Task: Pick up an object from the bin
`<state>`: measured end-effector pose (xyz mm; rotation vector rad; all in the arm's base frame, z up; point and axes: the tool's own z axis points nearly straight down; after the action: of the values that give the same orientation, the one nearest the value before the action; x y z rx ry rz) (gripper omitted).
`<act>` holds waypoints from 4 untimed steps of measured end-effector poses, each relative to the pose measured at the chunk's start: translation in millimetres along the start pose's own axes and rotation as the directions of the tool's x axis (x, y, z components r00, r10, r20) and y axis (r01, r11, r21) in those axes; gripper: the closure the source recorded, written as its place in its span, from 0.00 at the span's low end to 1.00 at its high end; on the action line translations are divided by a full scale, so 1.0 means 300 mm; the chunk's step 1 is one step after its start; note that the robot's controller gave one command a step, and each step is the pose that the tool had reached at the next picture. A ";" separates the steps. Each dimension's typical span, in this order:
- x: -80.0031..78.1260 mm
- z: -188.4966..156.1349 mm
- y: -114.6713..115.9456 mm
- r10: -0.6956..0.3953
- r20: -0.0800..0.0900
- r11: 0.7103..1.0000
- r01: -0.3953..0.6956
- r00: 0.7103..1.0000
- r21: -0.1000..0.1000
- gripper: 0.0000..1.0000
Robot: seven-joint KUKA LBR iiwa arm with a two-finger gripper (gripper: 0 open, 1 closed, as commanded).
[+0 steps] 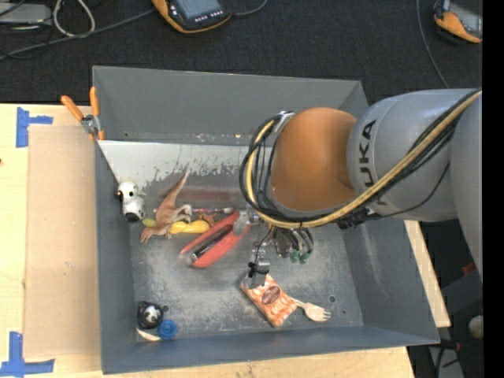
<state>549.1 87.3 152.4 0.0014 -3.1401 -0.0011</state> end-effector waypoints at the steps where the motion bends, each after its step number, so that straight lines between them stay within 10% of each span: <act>1: -0.164 0.162 -0.006 -0.033 0.010 0.999 0.033 0.999 -0.001 0.00; 2: -0.103 0.232 -0.197 0.087 0.012 0.996 -0.087 0.996 -0.007 0.00; 4: -0.174 0.083 -0.204 0.076 0.005 0.997 -0.076 0.997 -0.006 0.00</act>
Offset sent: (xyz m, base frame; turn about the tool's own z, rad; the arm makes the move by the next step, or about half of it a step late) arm 0.0082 -0.0928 -0.0736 0.1480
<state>601.3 26.1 127.3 -0.1185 -3.1429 -0.0104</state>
